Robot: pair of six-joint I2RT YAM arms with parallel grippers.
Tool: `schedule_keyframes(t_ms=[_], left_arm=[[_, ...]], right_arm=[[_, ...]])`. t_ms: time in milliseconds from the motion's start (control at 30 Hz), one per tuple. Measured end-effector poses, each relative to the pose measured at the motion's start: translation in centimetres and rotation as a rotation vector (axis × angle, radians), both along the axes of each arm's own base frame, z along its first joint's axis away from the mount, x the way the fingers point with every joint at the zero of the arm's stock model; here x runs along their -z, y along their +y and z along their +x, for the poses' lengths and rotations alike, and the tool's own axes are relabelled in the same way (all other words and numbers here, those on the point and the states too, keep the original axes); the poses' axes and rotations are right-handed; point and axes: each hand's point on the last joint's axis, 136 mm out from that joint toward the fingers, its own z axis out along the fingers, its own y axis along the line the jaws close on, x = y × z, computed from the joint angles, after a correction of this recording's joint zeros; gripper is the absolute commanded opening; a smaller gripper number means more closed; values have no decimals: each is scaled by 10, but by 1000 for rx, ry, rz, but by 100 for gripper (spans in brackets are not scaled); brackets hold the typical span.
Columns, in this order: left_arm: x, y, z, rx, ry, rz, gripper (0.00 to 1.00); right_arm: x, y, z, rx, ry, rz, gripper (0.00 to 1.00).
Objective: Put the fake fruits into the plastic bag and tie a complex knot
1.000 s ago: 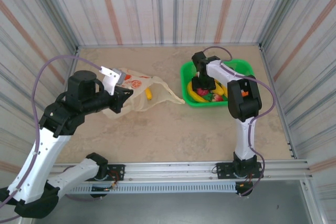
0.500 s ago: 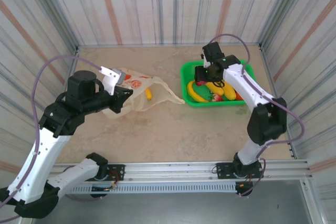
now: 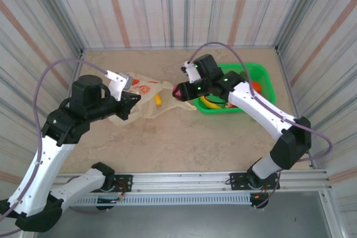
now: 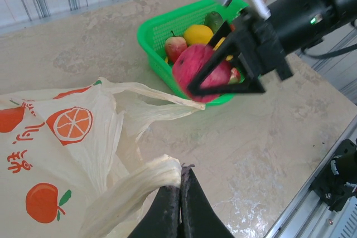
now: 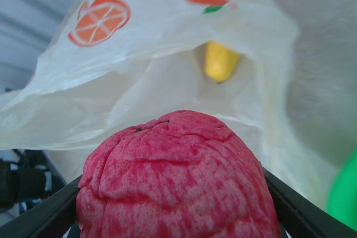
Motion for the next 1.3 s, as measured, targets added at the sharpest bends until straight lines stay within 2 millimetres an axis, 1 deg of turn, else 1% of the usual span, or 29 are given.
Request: schedule_keyframes(t_ms=[67,200,267,300,400,467,600,633,733,800,933,1000,1067,1167,1233,1300], left_arm=[[-1,0,-1,0,-3,-1,0],[-2,2,-2,0,-10,-4,0],[-4,2,-4,0,-15,-7,0],[-4,2,-4,0,-17,-8,0],[-6,3,-6,3,-24,-11,0],[-6,3,-7,6,-27,-12,0],[-1,2,-10,18,-24,-6,0],[1,2,-10,19,-22,-3,0],[8,2,-10,16,-11,7,0],[11,3,-9,13,-7,12,0],[11,4,-9,6,-12,18,0],[11,4,-9,5,-15,19,0],[11,5,-9,3,-16,20,0],[11,6,-8,-7,-19,26,0],[12,8,-6,-20,-22,32,0],[12,10,-5,-32,-24,39,0]], right_arm=[[19,17,1,-27,33,-29,66],[57,43,9,-49,92,-78,65],[70,57,17,-46,117,-87,65],[73,62,21,-43,122,-86,65],[74,83,39,-14,126,-61,65],[69,96,56,30,112,-25,66],[55,113,83,155,114,80,71],[52,117,90,193,115,114,76],[51,125,105,291,132,198,95],[57,128,113,338,148,224,100],[74,129,119,387,171,220,99],[77,128,120,394,170,214,99],[77,128,120,392,167,214,96],[77,126,117,367,150,201,87],[79,123,110,330,144,184,77],[77,118,101,298,140,165,72]])
